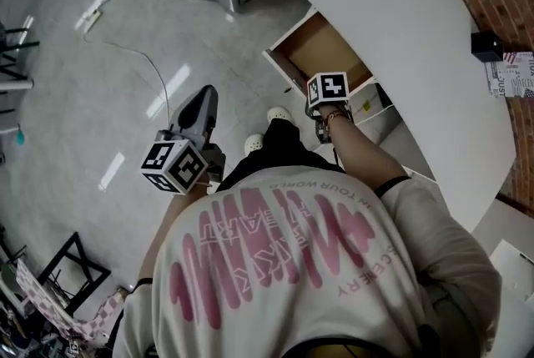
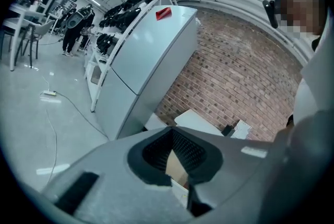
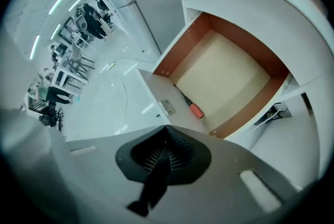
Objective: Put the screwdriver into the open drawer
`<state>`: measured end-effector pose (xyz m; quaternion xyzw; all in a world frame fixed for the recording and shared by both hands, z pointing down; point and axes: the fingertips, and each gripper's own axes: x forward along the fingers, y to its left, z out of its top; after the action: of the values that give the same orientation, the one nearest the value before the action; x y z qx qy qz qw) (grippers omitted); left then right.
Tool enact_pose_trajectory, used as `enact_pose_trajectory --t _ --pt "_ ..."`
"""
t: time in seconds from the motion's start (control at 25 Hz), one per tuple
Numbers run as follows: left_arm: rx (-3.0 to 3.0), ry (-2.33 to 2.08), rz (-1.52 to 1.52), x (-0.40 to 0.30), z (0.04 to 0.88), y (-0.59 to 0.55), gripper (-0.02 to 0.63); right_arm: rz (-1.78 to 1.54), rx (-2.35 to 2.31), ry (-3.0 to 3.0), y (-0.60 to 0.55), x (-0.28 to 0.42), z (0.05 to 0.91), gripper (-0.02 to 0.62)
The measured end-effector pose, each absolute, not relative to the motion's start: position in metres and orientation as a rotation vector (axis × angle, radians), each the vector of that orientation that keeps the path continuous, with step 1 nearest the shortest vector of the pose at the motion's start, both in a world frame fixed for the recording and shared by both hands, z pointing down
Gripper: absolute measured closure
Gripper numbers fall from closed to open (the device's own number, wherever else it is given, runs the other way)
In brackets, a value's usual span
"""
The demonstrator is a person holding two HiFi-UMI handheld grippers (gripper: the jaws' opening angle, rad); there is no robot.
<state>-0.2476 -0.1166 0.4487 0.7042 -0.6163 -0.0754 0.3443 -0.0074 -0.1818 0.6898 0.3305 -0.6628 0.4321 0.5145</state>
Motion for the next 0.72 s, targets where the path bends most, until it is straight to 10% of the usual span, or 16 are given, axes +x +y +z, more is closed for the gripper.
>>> enact_pose_trajectory --t 0.72 --pt "2.210 -1.526 -0.369 -0.211 0.300 -0.133 0.603 0.802 1.067 -2.546 -0.212 -0.062 0.377 0.580"
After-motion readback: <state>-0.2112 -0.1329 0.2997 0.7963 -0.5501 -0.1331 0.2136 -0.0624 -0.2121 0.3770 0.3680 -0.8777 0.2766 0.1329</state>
